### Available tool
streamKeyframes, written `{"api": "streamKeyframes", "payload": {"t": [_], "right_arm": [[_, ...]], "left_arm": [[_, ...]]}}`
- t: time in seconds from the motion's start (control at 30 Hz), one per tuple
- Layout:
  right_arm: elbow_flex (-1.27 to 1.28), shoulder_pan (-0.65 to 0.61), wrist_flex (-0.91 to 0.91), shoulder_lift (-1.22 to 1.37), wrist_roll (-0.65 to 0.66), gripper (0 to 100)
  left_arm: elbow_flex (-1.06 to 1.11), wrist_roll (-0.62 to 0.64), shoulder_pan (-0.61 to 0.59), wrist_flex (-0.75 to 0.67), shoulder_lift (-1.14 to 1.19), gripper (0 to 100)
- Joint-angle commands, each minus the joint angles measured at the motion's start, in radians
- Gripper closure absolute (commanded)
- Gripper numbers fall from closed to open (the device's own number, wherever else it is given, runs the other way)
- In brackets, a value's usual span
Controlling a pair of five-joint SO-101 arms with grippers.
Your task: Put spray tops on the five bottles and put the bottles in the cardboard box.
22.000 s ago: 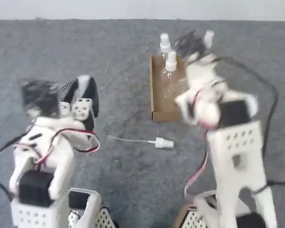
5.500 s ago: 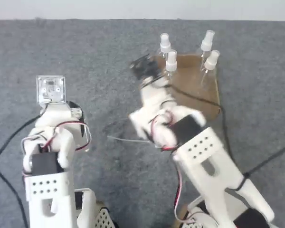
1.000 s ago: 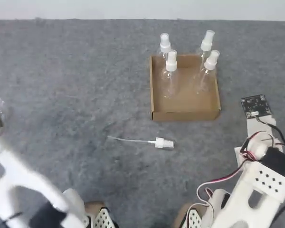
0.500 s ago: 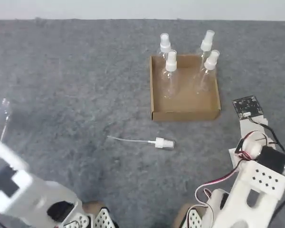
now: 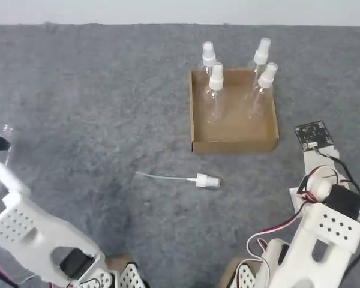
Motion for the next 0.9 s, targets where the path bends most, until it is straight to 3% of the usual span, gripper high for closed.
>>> {"api": "streamKeyframes", "payload": {"t": [0.0,0.37,0.87], "right_arm": [[0.011,-0.004,0.004,0.004,-0.012,73.1],[0.018,-0.004,-0.001,0.004,-0.012,73.1],[0.018,-0.007,-0.001,0.004,-0.012,73.1]], "left_arm": [[-0.090,-0.011,-0.011,0.014,0.041,72],[-0.094,-0.046,0.026,0.026,0.230,74],[-0.093,-0.048,0.092,0.313,0.130,93]]}}
